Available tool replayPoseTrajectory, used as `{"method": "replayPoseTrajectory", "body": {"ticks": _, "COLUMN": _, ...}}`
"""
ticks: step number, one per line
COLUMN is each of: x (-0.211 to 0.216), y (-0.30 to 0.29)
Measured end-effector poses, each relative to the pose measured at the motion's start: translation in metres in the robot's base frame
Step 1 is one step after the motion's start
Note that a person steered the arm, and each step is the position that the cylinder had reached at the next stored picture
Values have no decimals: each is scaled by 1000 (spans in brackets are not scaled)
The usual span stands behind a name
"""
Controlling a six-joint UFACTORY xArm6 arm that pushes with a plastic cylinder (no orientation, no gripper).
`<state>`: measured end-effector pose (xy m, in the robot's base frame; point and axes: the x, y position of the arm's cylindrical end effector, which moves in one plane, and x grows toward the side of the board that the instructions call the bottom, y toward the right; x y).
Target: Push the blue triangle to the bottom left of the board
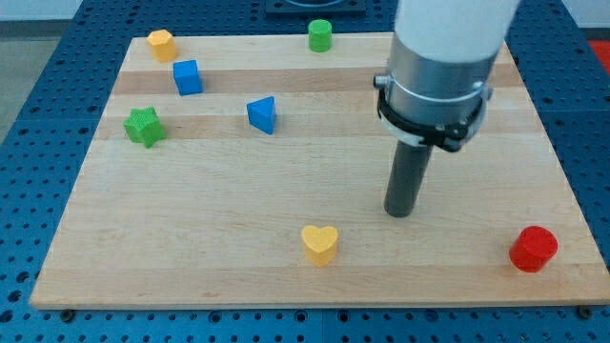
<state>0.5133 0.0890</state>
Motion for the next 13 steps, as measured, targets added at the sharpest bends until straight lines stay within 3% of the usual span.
{"method": "replayPoseTrajectory", "body": {"ticks": 3, "x": -5, "y": -4}}
{"method": "replayPoseTrajectory", "body": {"ticks": 5, "x": -109, "y": -48}}
{"method": "replayPoseTrajectory", "body": {"ticks": 7, "x": -165, "y": -91}}
{"method": "replayPoseTrajectory", "body": {"ticks": 9, "x": -175, "y": -128}}
{"method": "replayPoseTrajectory", "body": {"ticks": 12, "x": -138, "y": -172}}
{"method": "replayPoseTrajectory", "body": {"ticks": 13, "x": -165, "y": -186}}
